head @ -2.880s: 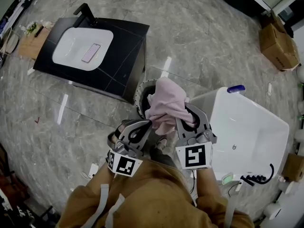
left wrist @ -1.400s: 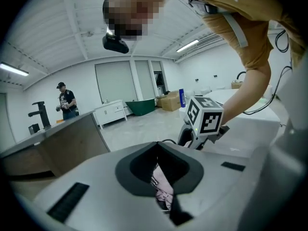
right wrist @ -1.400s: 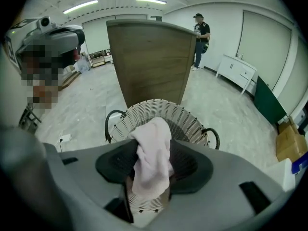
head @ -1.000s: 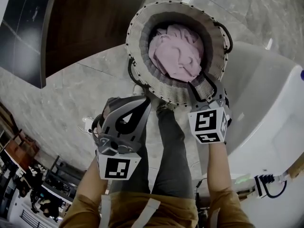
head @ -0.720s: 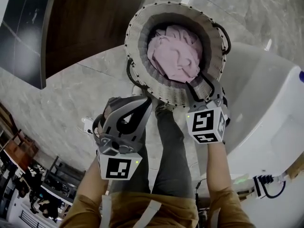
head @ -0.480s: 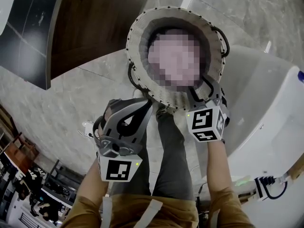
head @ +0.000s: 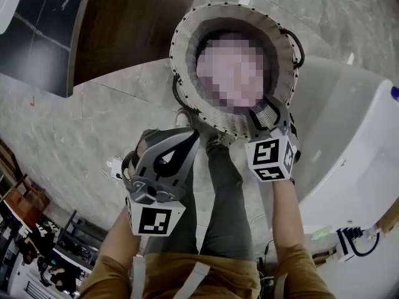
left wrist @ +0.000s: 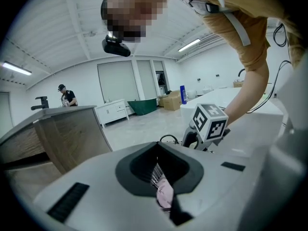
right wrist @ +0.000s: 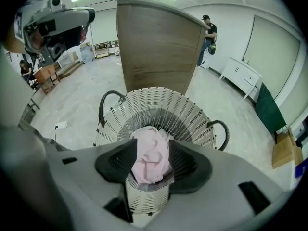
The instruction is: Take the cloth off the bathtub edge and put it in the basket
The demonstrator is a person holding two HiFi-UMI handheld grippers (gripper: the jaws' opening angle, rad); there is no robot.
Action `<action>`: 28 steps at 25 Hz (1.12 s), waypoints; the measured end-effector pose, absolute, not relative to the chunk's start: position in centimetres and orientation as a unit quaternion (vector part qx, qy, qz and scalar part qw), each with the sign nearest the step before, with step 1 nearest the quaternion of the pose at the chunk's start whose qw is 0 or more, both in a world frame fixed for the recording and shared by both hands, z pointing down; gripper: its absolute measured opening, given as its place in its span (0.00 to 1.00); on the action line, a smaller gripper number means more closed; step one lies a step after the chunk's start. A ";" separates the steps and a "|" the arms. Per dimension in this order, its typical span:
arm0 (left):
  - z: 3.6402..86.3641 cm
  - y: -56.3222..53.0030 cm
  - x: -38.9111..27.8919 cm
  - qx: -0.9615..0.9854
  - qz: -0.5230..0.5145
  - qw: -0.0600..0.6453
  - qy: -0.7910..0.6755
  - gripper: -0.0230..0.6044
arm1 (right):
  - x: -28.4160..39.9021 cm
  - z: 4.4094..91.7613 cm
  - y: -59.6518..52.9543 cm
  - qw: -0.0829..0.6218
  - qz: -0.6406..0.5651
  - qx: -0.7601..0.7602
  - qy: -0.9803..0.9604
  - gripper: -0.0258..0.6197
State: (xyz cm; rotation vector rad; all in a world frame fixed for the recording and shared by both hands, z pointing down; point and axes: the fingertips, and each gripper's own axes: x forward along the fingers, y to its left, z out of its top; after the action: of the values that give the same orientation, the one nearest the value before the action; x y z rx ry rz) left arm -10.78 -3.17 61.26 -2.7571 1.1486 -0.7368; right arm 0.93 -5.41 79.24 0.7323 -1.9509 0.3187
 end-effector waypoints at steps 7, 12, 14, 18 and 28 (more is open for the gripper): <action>56.4 -3.1 -10.5 -0.901 -0.218 0.054 0.372 0.05 | 1.1 70.6 -6.5 0.454 0.095 0.360 -0.810 0.08; 51.8 -3.1 -9.1 -0.911 -0.204 0.072 0.351 0.05 | 1.8 64.9 -6.3 0.437 0.091 0.385 -0.808 0.05; 50.2 -2.6 -8.8 -0.915 -0.202 0.077 0.340 0.05 | 2.1 62.5 -6.0 0.427 0.096 0.394 -0.808 0.05; 47.5 -1.7 -8.5 -0.920 -0.199 0.089 0.325 0.05 | 2.5 57.7 -5.3 0.407 0.097 0.413 -0.809 0.05; 37.9 -1.0 -7.2 -0.924 -0.178 0.129 0.313 0.05 | 3.2 43.7 -3.7 0.338 0.084 0.466 -0.813 0.05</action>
State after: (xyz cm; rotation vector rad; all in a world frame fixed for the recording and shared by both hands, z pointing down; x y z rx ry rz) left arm -7.17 -1.02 37.94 -2.6854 0.9098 -0.5180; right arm 3.16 -3.72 43.73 1.2146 -2.1186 0.2187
